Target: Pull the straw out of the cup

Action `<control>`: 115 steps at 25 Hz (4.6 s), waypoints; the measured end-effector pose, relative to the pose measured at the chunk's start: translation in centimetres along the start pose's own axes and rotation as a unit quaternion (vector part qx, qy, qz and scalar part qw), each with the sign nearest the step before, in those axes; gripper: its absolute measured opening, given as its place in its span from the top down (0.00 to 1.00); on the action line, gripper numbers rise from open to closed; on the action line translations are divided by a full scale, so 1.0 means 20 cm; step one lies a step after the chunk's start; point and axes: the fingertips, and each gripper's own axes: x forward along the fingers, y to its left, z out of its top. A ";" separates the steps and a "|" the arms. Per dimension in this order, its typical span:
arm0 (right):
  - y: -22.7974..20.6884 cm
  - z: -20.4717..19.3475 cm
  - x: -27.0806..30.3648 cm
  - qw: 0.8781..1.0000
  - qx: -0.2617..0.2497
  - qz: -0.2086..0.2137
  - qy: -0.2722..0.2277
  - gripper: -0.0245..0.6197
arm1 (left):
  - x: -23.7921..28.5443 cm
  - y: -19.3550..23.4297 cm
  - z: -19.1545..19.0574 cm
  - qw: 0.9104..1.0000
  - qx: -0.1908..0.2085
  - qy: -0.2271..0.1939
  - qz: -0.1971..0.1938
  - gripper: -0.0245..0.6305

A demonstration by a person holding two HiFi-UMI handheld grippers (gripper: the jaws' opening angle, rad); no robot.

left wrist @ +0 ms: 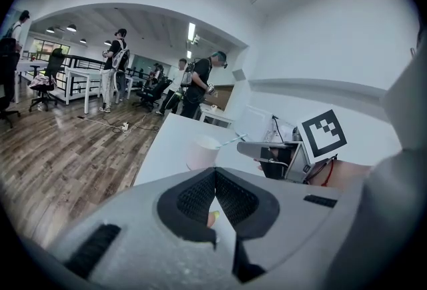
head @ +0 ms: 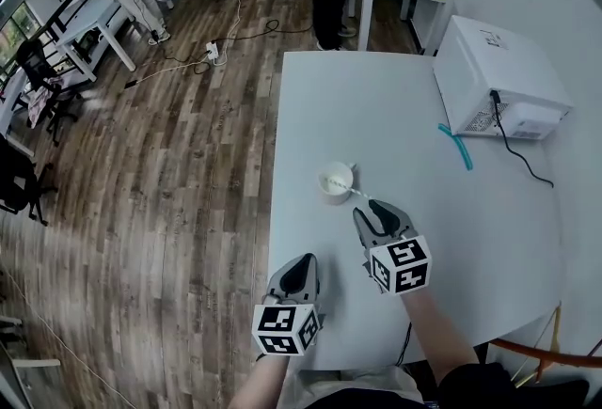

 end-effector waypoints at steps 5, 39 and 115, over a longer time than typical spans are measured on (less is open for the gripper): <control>-0.04 0.01 0.09 1.000 0.003 -0.001 0.002 0.78 | 0.05 0.01 0.00 1.000 -0.003 0.005 0.004 0.94; -0.04 0.01 0.21 0.999 -0.033 -0.003 0.009 0.90 | 0.12 0.03 -0.05 1.000 -0.011 0.018 0.011 0.94; 0.48 0.04 -1.10 0.994 -0.033 -0.032 -0.103 0.90 | -0.61 -0.34 -0.09 0.998 0.045 -0.016 -0.047 0.94</control>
